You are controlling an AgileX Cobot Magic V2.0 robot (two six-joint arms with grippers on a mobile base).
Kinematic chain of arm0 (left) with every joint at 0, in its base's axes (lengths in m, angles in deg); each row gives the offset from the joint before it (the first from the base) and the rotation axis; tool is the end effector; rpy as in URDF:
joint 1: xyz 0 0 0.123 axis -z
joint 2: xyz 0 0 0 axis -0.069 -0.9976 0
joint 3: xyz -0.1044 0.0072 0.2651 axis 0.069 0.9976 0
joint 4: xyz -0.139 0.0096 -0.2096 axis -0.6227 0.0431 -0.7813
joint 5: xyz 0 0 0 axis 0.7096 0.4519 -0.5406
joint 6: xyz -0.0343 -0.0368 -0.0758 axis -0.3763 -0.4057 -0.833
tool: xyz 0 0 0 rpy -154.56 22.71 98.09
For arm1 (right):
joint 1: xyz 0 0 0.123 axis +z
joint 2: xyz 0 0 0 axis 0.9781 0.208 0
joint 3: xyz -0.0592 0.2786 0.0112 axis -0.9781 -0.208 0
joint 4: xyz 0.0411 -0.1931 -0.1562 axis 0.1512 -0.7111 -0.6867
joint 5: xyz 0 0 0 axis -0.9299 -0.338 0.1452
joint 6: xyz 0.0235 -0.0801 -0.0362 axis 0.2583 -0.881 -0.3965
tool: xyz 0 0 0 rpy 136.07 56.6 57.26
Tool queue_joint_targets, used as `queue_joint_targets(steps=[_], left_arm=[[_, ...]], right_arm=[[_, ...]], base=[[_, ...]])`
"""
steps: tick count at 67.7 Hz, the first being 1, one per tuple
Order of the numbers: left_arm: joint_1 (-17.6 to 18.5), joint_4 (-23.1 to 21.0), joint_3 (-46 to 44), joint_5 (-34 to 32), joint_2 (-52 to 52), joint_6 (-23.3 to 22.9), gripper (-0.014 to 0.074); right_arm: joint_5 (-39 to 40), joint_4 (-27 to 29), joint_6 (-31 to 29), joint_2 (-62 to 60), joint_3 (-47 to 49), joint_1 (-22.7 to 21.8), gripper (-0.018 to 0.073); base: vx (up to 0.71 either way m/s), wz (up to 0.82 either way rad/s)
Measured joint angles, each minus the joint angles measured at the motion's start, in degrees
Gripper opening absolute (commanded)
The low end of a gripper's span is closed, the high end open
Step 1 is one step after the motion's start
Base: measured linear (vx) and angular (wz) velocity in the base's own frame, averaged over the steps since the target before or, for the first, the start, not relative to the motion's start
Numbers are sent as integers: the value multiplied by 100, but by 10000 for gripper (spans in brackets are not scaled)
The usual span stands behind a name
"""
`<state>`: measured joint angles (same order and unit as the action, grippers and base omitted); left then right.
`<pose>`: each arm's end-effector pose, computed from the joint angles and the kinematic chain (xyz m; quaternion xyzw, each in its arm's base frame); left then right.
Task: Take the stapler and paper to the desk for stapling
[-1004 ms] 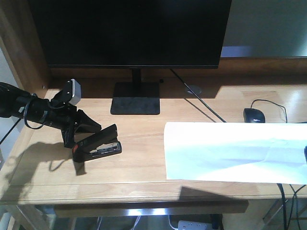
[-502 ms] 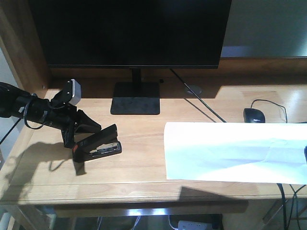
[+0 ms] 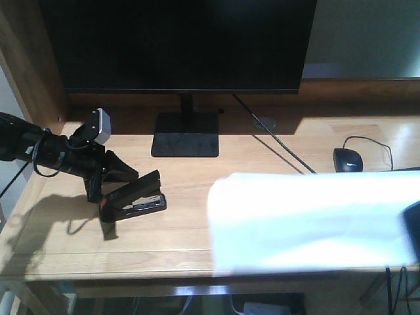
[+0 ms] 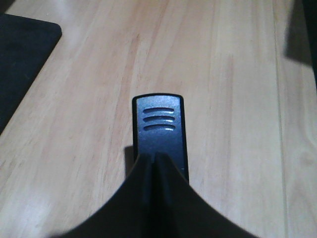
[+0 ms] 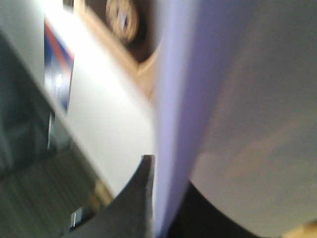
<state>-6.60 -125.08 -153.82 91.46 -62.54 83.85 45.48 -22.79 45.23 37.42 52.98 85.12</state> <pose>0.4163 -0.0535 0.1505 0.5409 0.7064 -0.2878 0.3544 0.0713 0.0561 0.2506 0.0067 0.5122 0.5927 0.6215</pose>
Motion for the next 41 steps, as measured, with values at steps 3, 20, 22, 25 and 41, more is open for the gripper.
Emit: queue_joint_targets(steps=[3,20,22,25,41], left_arm=[[0,0,0,0,0,0,-8],[0,0,0,0,0,0,-8],[0,0,0,0,0,0,-8],[0,0,0,0,0,0,-8],[0,0,0,0,0,0,-8]], right_arm=[[-211,-835,275,0,126,0,-5],[-1016,-4304,2113,0,1095,0,-5],[-1089,-4593,2344,0,1193,0,-5],[-1181,-4977,2551,0,1324,0,-5],[-1328,-6446,3447,284,1730,0,-5]], base=[[0,0],[0,0],[0,0],[0,0],[0,0]])
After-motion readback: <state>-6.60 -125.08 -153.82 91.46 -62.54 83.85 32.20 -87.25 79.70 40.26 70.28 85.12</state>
